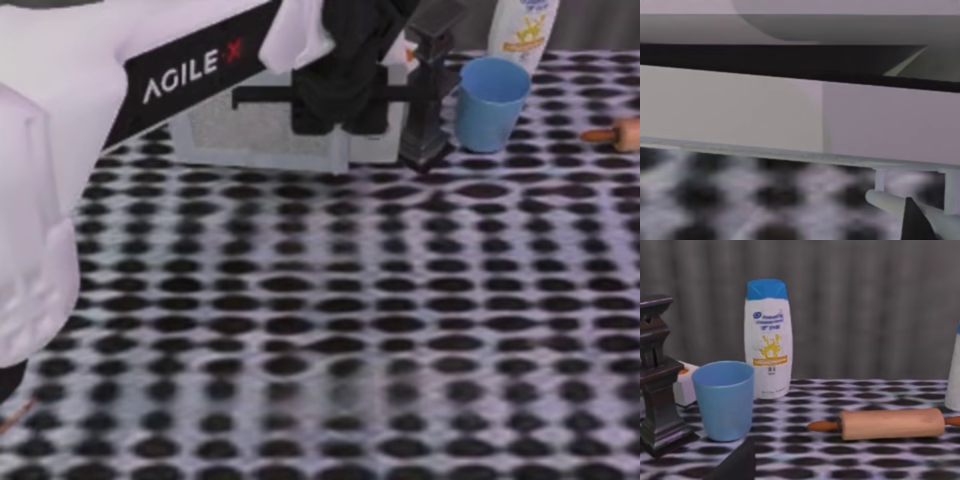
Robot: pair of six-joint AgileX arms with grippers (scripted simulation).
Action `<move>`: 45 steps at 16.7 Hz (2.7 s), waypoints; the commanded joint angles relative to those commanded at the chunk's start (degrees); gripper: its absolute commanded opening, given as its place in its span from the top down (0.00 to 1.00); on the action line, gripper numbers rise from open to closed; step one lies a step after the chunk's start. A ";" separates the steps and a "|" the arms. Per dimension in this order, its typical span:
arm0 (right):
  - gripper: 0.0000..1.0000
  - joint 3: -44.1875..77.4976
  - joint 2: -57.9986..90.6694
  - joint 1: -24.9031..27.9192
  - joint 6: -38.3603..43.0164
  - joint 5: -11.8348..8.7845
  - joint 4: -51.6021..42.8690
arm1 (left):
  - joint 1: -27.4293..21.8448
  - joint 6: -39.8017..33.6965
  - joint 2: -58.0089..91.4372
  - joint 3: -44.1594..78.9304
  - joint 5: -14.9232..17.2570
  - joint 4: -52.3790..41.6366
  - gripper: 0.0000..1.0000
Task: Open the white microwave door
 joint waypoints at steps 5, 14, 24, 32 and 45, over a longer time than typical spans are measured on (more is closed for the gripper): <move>0.00 0.00 0.00 0.00 0.00 0.00 0.00 | -0.34 0.22 -0.50 -0.71 0.52 0.70 1.00; 0.00 0.00 0.00 0.00 0.00 0.00 0.00 | 0.14 2.94 -3.16 -5.18 1.32 2.87 1.00; 0.00 0.00 0.00 0.00 0.00 0.00 0.00 | 0.14 2.94 -3.16 -5.18 1.32 2.87 1.00; 0.00 0.00 0.00 0.00 0.00 0.00 0.00 | 0.14 2.94 -3.16 -5.18 1.32 2.87 1.00; 0.00 0.00 0.00 0.00 0.00 0.00 0.00 | 0.52 7.46 -7.57 -12.17 3.48 6.61 1.00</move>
